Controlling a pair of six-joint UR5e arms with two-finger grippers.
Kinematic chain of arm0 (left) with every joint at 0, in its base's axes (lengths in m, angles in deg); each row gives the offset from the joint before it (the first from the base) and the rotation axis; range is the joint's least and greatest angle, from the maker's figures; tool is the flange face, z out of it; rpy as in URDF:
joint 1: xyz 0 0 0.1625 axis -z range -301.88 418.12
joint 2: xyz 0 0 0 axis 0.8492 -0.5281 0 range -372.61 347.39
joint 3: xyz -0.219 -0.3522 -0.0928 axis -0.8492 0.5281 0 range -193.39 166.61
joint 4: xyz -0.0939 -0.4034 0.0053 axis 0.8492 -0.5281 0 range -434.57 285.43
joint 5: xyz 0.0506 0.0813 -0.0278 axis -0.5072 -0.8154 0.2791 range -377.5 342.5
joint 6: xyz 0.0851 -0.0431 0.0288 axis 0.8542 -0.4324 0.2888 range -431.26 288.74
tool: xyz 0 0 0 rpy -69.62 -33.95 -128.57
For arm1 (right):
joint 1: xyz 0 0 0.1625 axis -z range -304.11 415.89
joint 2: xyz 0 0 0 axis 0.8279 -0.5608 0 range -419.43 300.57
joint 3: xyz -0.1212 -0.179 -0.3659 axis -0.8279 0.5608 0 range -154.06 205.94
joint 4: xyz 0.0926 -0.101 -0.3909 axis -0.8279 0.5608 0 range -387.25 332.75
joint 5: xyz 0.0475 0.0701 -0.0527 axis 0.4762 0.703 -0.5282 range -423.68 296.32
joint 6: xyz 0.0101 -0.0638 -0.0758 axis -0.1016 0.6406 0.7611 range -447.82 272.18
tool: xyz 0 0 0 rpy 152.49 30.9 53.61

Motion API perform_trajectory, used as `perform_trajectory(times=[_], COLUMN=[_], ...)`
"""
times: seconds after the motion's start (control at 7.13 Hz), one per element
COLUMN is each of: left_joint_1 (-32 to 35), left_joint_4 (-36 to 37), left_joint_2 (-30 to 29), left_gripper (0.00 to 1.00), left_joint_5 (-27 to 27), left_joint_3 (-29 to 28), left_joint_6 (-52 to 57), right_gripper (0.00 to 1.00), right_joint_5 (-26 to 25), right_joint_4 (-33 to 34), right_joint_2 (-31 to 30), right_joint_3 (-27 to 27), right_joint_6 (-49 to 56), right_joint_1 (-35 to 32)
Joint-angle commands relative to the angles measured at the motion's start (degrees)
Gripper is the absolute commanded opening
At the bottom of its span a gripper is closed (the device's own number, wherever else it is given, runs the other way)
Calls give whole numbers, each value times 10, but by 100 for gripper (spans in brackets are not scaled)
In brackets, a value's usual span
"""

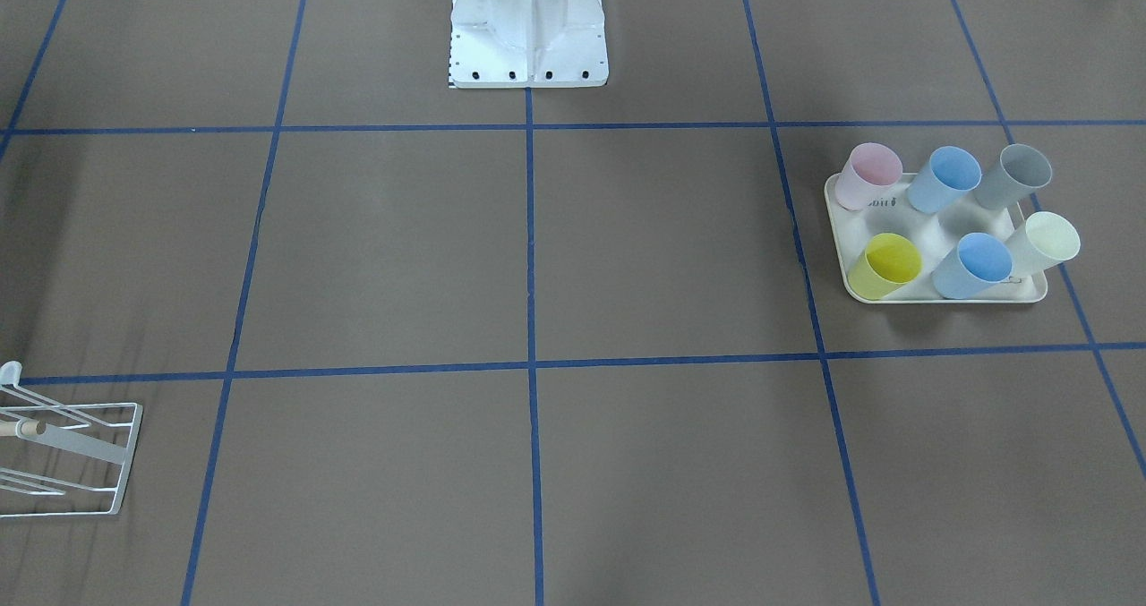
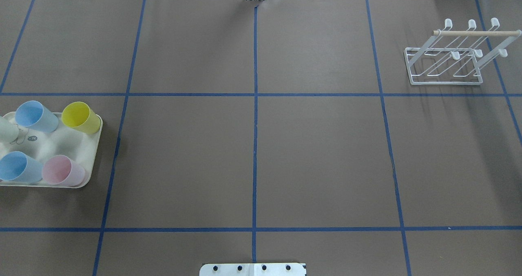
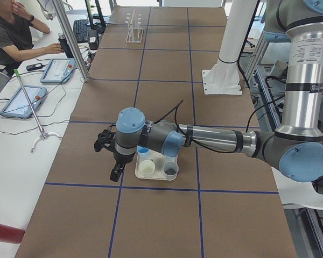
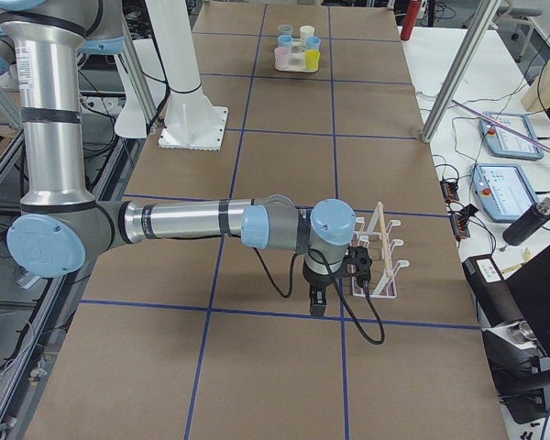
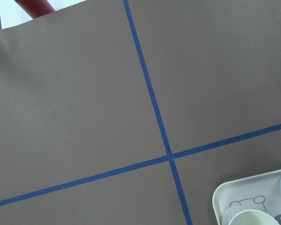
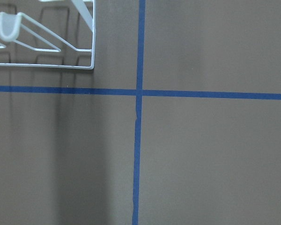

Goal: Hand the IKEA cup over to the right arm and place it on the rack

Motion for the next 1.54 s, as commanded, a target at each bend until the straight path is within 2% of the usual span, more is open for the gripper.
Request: perform_trajectory(times=[0.0,0.42,0.7,0.84,1.12,1.4], left_joint_1=[0,-1,-3,-10,-28,-29], left_joint_4=[1,5,-1,-6,-24,-116], left_joint_2=[-1,-8,-10,-31,-34,-27], left_gripper=[100,100,100,100,100,100], left_joint_5=[0,1,8,8,15,25], left_joint_3=[0,1,24,26,-15,-78], left_joint_6=[0,-2,-4,-6,-56,-60], right_gripper=[100,100,100,100,100,100], right_joint_5=[3,3,1,1,-2,-5], right_joint_4=[1,0,-3,-3,-4,-3], right_joint_2=[0,5,3,5,10,24], right_joint_3=[-5,-8,-6,-13,-17,-13], right_joint_6=[1,0,-5,-5,-6,-7], right_joint_1=[6,6,6,6,32,54])
